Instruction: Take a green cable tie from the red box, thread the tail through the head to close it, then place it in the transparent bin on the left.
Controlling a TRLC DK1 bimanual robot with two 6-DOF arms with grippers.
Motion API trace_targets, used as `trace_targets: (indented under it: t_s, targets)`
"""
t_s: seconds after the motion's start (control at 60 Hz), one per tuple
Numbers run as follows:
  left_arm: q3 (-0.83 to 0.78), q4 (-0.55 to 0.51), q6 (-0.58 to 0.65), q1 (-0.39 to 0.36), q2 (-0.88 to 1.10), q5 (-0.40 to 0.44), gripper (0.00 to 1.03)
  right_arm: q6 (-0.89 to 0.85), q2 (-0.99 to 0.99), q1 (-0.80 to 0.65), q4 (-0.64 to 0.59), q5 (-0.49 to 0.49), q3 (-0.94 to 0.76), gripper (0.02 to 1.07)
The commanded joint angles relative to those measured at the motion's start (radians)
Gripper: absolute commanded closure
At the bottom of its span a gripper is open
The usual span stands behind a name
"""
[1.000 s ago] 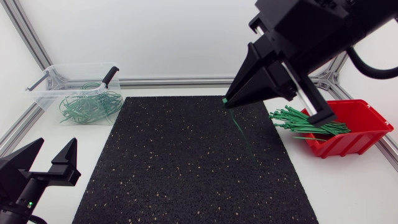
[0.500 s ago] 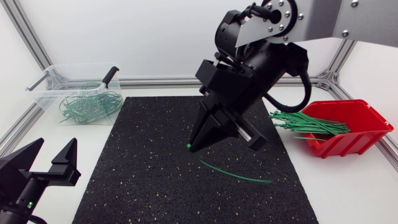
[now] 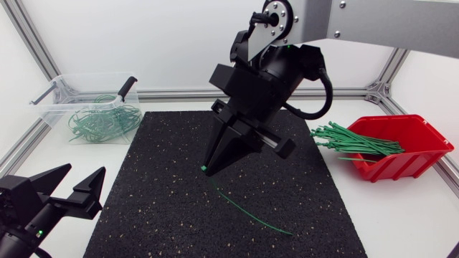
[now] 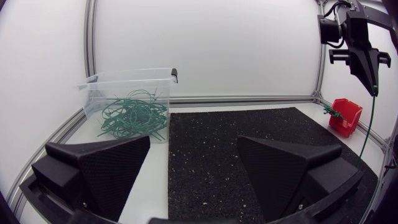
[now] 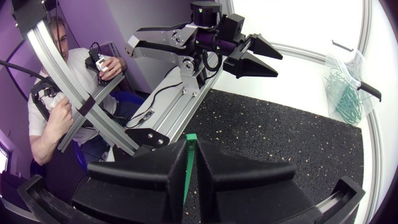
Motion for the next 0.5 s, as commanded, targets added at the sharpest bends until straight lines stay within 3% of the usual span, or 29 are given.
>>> trace_targets:
  t_s: [0.0, 0.367, 0.483]
  targets:
    - [0.074, -0.004, -0.02, 0.004, 0.059, 0.027, 0.06, -0.042, 0.037, 0.0, -0.027, -0.009, 0.028, 1.01]
    - [0.198, -0.005, -0.041, -0.062, 0.261, 0.127, 0.06, -0.085, 0.09, -0.032, -0.087, -0.027, 0.086, 1.01]
    - [0.229, 0.002, -0.049, -0.087, 0.335, 0.13, 0.06, 0.049, 0.07, -0.029, -0.001, -0.024, 0.077, 1.01]
